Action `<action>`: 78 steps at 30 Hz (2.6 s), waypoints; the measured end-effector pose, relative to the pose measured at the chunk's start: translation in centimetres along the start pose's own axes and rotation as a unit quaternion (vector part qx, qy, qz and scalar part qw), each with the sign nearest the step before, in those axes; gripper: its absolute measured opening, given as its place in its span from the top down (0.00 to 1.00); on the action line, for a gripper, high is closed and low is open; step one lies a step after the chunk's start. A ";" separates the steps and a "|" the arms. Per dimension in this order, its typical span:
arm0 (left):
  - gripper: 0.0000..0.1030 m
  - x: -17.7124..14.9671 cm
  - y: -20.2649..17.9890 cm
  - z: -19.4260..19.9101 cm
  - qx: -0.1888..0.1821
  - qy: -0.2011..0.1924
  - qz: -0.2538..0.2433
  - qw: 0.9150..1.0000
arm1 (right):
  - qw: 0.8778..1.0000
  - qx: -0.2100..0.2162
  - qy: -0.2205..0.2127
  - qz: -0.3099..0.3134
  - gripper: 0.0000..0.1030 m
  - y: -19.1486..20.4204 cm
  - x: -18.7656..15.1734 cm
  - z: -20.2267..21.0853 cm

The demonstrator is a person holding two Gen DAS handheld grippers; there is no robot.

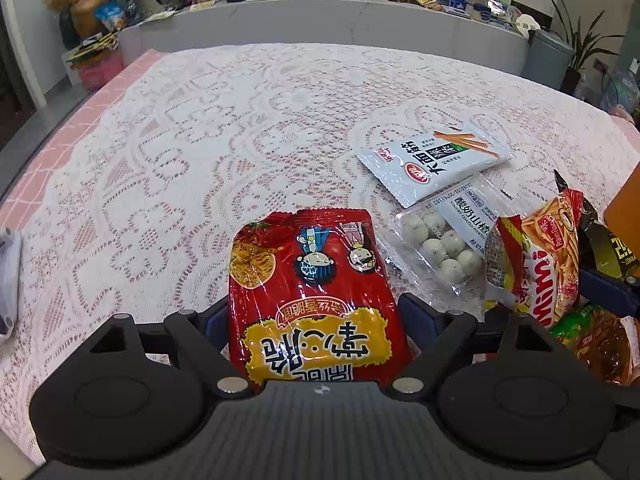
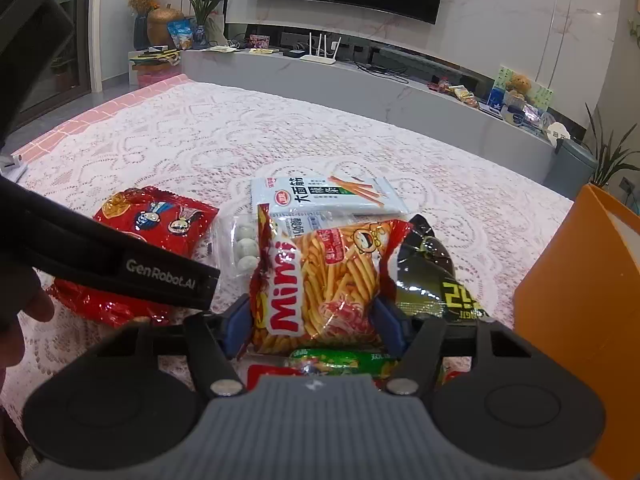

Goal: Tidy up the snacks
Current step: 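Grasp the red snack bag with the left tool while the right tool grasps the Mimi bag, then lift and carry the red bag and Mimi bag with both tools over the orange box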

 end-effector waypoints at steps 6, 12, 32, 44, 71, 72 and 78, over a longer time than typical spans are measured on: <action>0.17 0.2 0.4 0.3 -0.008 0.000 0.017 1.000 | 1.000 0.006 -0.005 -0.007 0.44 -0.1 0.0 0.5; 0.20 0.4 1.7 1.0 -0.034 -0.006 0.068 0.997 | 0.996 0.060 -0.018 -0.055 0.45 -0.5 0.5 1.8; 0.21 0.2 1.9 5.8 -0.090 -0.044 0.115 0.988 | 0.989 0.094 -0.050 -0.100 0.46 -2.0 1.9 7.3; 0.21 1.4 -1.6 11.9 -0.151 -0.089 0.101 0.979 | 0.992 0.085 -0.038 -0.084 0.46 -4.2 2.6 11.6; 0.21 6.7 -23.9 11.5 -0.285 -0.042 -0.131 0.949 | 0.994 -0.040 0.076 -0.073 0.47 -24.5 -1.4 15.8; 0.21 6.7 -24.6 11.2 -0.283 -0.039 -0.141 0.948 | 0.993 -0.044 0.083 -0.070 0.47 -25.0 -1.9 15.5; 0.21 5.8 -28.4 9.6 -0.273 -0.018 -0.211 0.939 | 0.989 -0.048 0.128 -0.058 0.47 -27.5 -3.8 13.3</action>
Point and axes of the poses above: each gripper's, at about its wrist camera, not at the fingertips, and z roughly against the way its jaws point, y to its left, x to its top, the point moved 5 cm from there along -z, roughly the way its jaws point
